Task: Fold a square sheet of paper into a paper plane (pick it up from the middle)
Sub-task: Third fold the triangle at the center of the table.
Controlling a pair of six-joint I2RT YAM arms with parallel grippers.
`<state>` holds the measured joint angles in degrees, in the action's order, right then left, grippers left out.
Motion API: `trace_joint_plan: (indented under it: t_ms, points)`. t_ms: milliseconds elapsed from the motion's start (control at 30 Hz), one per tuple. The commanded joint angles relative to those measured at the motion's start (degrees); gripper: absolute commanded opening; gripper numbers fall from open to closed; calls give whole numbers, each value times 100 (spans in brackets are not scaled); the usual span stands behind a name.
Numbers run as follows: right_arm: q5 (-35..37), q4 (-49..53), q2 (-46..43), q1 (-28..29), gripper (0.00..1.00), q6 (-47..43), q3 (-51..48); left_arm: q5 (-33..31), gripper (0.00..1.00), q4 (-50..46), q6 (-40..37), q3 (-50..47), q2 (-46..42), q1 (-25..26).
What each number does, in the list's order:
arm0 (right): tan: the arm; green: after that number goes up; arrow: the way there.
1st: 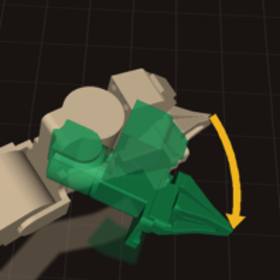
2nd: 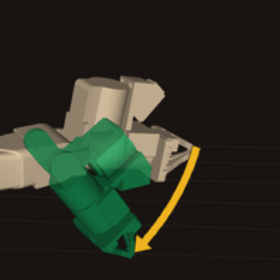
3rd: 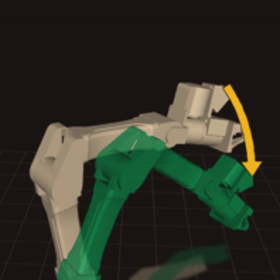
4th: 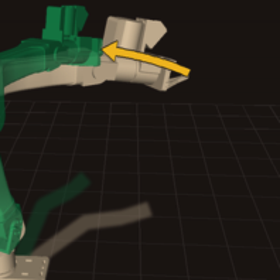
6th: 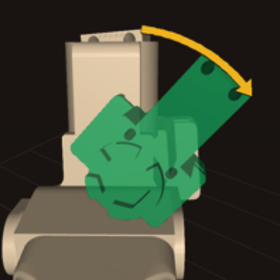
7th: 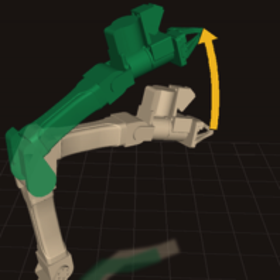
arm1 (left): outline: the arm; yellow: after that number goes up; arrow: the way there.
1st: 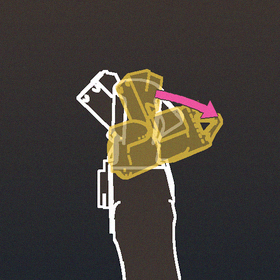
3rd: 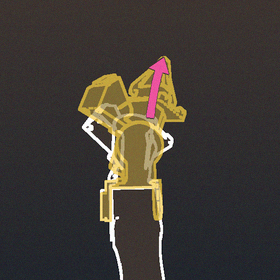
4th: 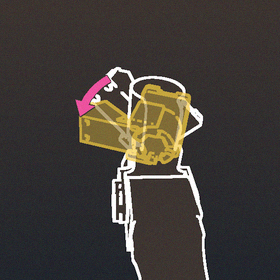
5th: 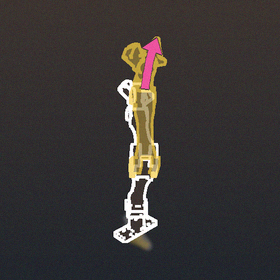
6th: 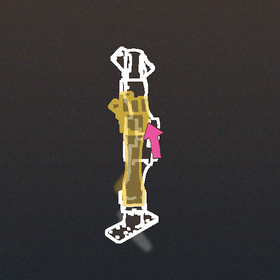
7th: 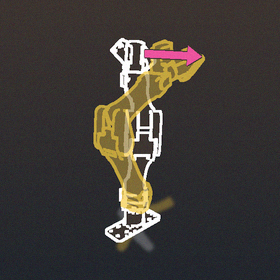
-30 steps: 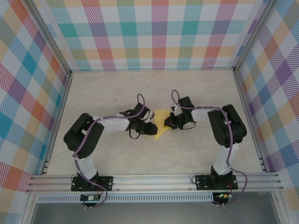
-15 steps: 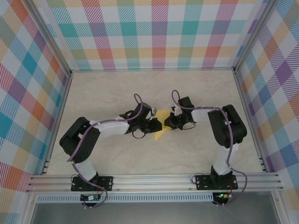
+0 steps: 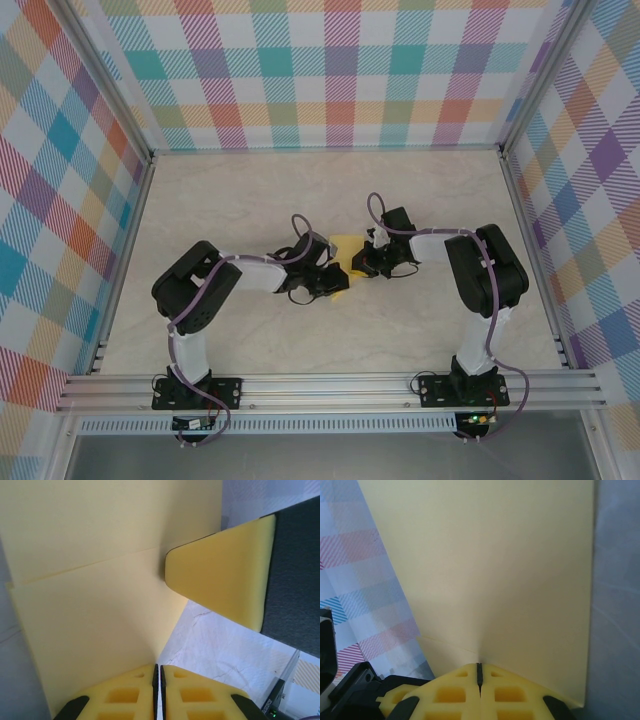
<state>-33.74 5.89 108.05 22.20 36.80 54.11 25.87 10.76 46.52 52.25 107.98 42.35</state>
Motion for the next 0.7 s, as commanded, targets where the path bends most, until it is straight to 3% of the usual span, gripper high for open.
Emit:
trace_joint_plan:
  t_ms: [0, 300, 567, 667]
  points:
    - [556, 373, 101, 13, 4, -91, -98, -100, 12, -260, 178, -546, -137, 10]
    - [707, 526, 111, 13, 4, -167, -54, 144, 13, -667, -126, -879, -633, 13]
    - [645, 473, 111, 2, 4, -138, -58, -732, 16, -1455, -368, -668, -1411, 19]
    - [649, 494, 108, 10, 4, -146, -58, -631, 18, -1306, -377, -462, -1495, 36]
